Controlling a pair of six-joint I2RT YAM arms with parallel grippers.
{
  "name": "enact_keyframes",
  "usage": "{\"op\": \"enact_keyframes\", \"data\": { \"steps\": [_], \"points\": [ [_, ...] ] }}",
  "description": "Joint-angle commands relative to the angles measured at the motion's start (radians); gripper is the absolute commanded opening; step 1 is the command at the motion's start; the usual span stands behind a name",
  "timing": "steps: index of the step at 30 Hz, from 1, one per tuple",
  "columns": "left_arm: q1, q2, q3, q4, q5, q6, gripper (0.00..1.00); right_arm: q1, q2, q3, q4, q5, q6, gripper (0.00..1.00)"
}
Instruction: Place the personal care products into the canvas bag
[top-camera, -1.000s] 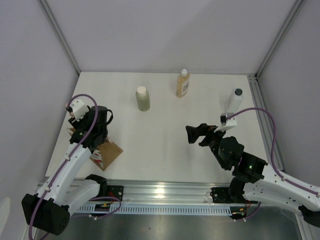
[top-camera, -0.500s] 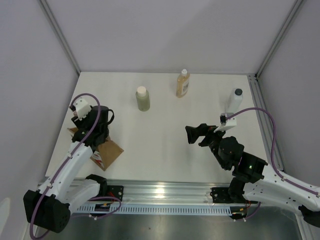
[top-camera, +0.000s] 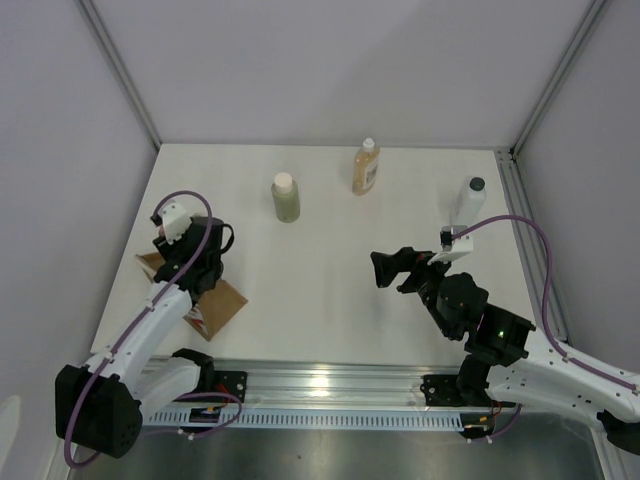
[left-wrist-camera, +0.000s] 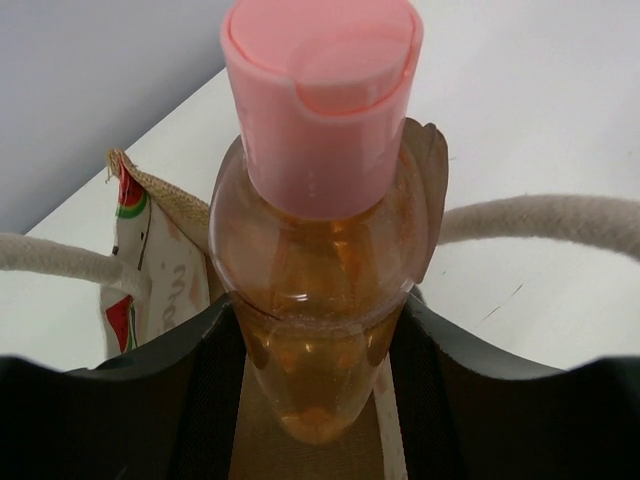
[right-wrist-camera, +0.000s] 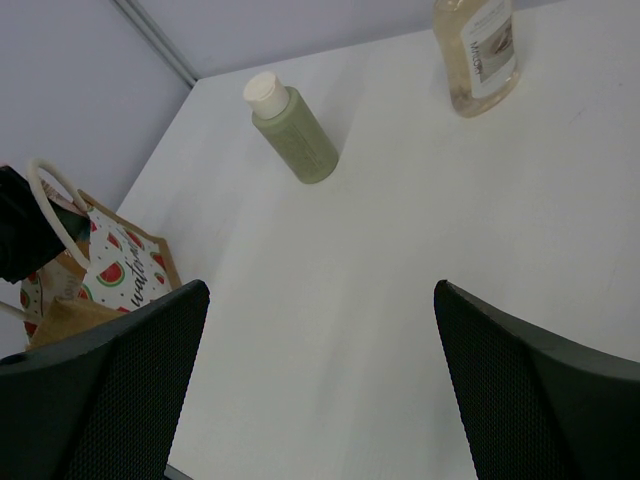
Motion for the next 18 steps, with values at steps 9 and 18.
{"op": "enact_keyframes", "data": {
  "steps": [9, 18],
  "points": [
    [0.011, 0.048, -0.003, 0.064, -0.079, -0.113, 0.2, -0.002, -0.012, 0.009, 0.018, 0.009, 0.009, 0.98],
    [0.011, 0.034, 0.005, 0.003, -0.082, -0.177, 0.5, -0.004, -0.011, 0.009, 0.018, 0.01, 0.009, 0.98]
  ]
}}
